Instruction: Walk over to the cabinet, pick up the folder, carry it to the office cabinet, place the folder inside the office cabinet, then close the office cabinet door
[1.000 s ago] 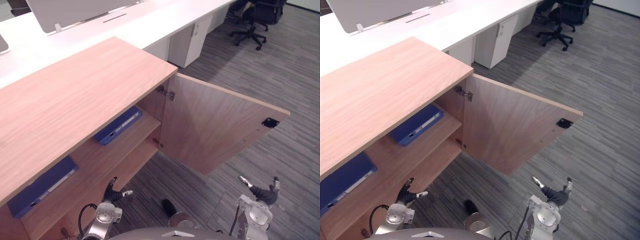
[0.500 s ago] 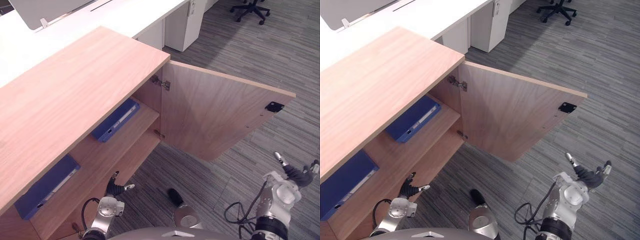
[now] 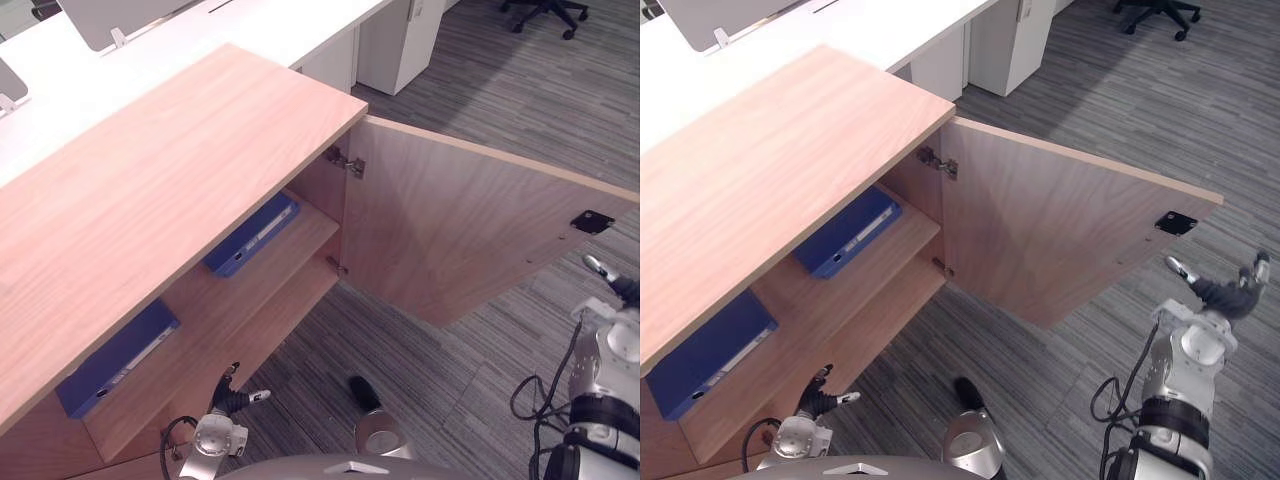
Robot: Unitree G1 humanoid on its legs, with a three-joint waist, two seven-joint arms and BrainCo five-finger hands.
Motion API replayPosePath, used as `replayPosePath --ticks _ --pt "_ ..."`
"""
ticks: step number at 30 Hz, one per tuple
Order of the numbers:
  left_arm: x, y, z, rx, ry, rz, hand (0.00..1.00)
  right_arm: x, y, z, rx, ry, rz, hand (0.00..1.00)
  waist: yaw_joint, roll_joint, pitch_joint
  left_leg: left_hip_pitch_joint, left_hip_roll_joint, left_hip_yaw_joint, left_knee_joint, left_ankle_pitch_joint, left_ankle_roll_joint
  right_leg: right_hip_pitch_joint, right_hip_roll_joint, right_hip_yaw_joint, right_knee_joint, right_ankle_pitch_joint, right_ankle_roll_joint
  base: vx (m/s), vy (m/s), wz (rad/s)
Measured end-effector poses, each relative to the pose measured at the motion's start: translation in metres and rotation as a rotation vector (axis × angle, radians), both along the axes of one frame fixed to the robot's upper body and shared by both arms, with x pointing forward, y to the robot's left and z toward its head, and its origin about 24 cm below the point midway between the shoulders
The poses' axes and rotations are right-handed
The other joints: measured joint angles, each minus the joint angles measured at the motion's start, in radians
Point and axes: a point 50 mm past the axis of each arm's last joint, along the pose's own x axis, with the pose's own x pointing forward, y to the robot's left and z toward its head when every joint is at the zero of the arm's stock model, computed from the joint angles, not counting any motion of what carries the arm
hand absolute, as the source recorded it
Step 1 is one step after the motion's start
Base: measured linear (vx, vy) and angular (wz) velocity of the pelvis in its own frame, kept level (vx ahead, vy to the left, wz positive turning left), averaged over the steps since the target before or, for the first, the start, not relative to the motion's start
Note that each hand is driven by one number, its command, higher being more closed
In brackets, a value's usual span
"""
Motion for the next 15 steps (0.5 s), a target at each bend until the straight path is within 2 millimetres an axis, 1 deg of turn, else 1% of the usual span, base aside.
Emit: replayPosePath --ticks 2,5,6,8,10,15 --pt "0.004 0.001 0.002 0.004 -0.013 -0.006 0.00 0.013 0.006 0.011 -0.045 0.004 0.059 0.00 0.007 0.001 0.000 -0.007 0.001 -0.009 0.000 -0.002 0.003 -0.001 -0.002 -0.017 0.000 0.002 -0.003 0.02 -0.064 0.11" --pt "0.006 -0.001 0.003 0.004 -0.030 -0.026 0.00 0.023 0.008 0.019 -0.071 0.011 0.100 0.00 0.014 0.005 0.002 -0.009 0.002 -0.028 0.005 -0.007 0.009 0.006 -0.005 -0.042 0.003 0.005 -0.007 0.00 -0.054 0.14" --pt "0.006 -0.001 0.003 0.004 -0.029 -0.028 0.00 0.023 0.006 0.019 -0.069 0.016 0.089 0.00 0.015 0.005 0.003 -0.016 0.005 -0.032 0.026 -0.017 0.011 0.009 -0.009 -0.049 0.003 0.005 -0.007 -0.01 -0.045 0.16" --pt "0.004 -0.002 0.003 0.004 -0.025 -0.033 0.00 0.024 0.001 0.025 -0.086 0.025 0.081 0.00 0.016 0.012 0.003 -0.040 0.015 -0.054 0.098 -0.060 0.015 0.014 -0.021 -0.056 0.003 0.005 -0.008 -0.02 -0.055 0.06" --pt "0.005 -0.002 0.003 0.004 -0.026 -0.037 0.00 0.025 0.000 0.029 -0.105 0.030 0.086 0.00 0.020 0.017 0.003 -0.046 0.012 -0.056 0.117 -0.071 0.020 0.015 -0.030 -0.057 0.002 0.005 -0.008 -0.05 -0.048 -0.03" --pt "0.005 -0.005 0.003 0.000 -0.031 -0.046 0.00 0.027 0.002 0.029 -0.109 0.031 0.092 0.00 0.020 0.017 0.004 -0.059 0.004 -0.085 0.133 -0.078 0.028 0.014 -0.044 -0.085 -0.002 0.006 -0.017 -0.09 -0.063 0.04"
